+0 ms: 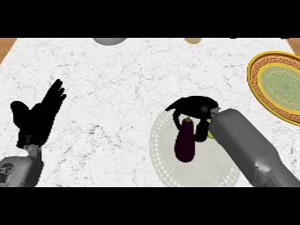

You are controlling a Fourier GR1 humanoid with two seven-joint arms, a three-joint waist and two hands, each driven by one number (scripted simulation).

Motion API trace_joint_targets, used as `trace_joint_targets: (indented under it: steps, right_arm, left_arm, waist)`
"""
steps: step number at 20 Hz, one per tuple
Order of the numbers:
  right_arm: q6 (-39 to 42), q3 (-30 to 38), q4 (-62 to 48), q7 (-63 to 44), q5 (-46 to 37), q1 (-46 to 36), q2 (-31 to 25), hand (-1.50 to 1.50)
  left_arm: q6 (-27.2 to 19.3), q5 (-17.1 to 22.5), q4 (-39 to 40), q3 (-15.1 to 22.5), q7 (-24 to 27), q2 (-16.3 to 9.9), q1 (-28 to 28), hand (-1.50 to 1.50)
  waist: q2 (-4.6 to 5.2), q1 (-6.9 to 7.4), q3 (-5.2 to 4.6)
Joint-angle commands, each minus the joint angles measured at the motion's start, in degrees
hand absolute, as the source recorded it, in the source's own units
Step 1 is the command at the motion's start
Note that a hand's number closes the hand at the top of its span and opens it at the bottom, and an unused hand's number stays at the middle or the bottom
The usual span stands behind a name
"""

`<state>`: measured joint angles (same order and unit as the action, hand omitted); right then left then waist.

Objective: Pick the eggplant from the placemat and place it in the plate

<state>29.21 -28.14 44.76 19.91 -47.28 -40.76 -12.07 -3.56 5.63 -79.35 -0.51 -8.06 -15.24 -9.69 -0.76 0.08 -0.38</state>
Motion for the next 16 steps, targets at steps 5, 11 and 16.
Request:
trace_joint_targets:
  steps: [5,11,16]
  right_arm:
    - [-4.14,3.44,-0.07,-0.59,-1.70,2.03,4.82,1.50]
    - [-15.91,8.60,16.32,-3.81,-0.51,16.09,-3.54,1.50]
    - [-23.24,15.76,30.53,-6.96,2.34,19.75,-5.37,1.50]
  left_arm:
    - [2.67,0.59,0.69,-2.55,-0.37,-1.31,-1.30,0.00]
    - [1.27,-0.13,-0.94,-2.28,-0.84,-0.88,1.86,0.00]
    - [0.19,-0.70,-2.06,-2.28,-0.56,-0.33,3.34,0.00]
  waist:
    - [0.79,0.23,0.39]
    - [0.04,-2.18,0.37]
    - [-0.31,-2.82,0.35]
